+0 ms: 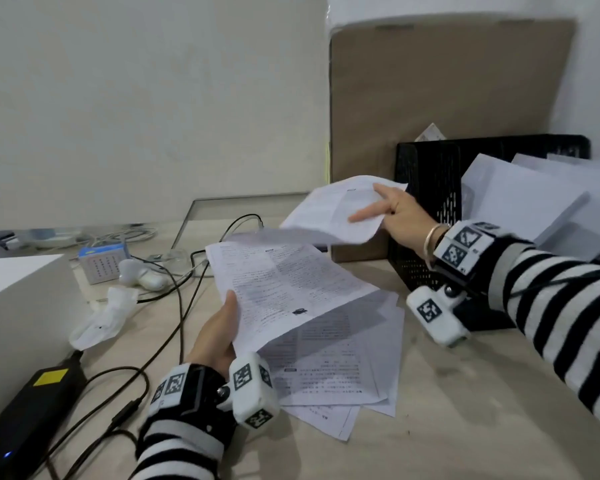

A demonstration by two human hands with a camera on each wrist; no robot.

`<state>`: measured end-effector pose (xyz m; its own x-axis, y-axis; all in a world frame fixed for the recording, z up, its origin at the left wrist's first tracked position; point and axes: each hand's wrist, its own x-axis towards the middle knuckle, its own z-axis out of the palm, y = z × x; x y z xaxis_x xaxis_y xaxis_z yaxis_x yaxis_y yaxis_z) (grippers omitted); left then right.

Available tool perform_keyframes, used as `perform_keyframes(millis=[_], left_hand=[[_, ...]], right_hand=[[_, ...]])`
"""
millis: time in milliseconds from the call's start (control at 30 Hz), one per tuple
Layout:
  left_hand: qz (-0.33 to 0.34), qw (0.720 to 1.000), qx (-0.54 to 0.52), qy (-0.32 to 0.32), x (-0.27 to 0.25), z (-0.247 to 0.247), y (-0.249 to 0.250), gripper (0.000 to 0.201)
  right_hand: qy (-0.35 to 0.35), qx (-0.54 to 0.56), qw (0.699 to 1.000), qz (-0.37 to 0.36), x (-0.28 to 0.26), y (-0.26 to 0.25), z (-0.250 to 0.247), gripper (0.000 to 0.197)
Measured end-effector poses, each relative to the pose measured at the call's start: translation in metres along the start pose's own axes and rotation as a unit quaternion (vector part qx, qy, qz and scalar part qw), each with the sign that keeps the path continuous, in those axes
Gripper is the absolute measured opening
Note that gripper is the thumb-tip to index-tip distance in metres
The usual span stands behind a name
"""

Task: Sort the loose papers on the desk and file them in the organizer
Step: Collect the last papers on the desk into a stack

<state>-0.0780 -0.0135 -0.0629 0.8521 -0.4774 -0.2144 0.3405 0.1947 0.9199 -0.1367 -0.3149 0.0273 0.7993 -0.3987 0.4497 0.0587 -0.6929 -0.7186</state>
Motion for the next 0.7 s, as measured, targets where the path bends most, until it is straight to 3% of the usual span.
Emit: perform_keyframes(millis=[100, 200, 333, 400, 500, 533, 600, 667, 700], left_hand=[[0.012, 1.000, 0.023, -0.012, 0.001, 0.000, 0.004, 0.048], [-0.001, 0.999, 0.011, -0.033, 0.004, -0.003, 0.006, 0.053], [0.010, 0.999, 0.039, -0.006, 0.010, -0.006, 0.001, 0.027], [0.025, 0.999, 0.036, 0.022, 0.013, -0.008, -0.002, 0.032], [0.063, 0.996, 0.001, 0.057, 0.020, -0.015, -0.005, 0.036], [0.080, 0.995, -0.010, 0.060, 0.021, -0.017, -0.006, 0.036], [0.106, 0.993, -0.020, 0.050, 0.023, -0.018, -0.008, 0.037], [0.118, 0.992, -0.026, 0.034, 0.023, -0.019, -0.009, 0.037], [0.121, 0.992, -0.028, 0.030, 0.023, -0.019, -0.009, 0.036]], right_hand=[[-0.056, -0.020, 0.998, -0.010, -0.004, 0.013, 0.004, 0.061], [-0.071, -0.017, 0.997, -0.017, -0.005, 0.015, 0.002, 0.048], [-0.109, -0.095, 0.989, -0.005, -0.007, 0.016, 0.001, 0.041], [-0.081, -0.108, 0.991, 0.020, -0.011, 0.013, 0.003, 0.046], [0.017, 0.044, 0.987, 0.152, -0.022, 0.001, 0.015, 0.058], [0.006, 0.102, 0.971, 0.215, -0.025, -0.002, 0.021, 0.060], [-0.093, 0.160, 0.936, 0.300, -0.035, -0.007, 0.033, 0.063], [-0.167, 0.149, 0.926, 0.305, -0.042, -0.009, 0.045, 0.050], [-0.169, 0.127, 0.933, 0.292, -0.043, -0.007, 0.051, 0.039]])
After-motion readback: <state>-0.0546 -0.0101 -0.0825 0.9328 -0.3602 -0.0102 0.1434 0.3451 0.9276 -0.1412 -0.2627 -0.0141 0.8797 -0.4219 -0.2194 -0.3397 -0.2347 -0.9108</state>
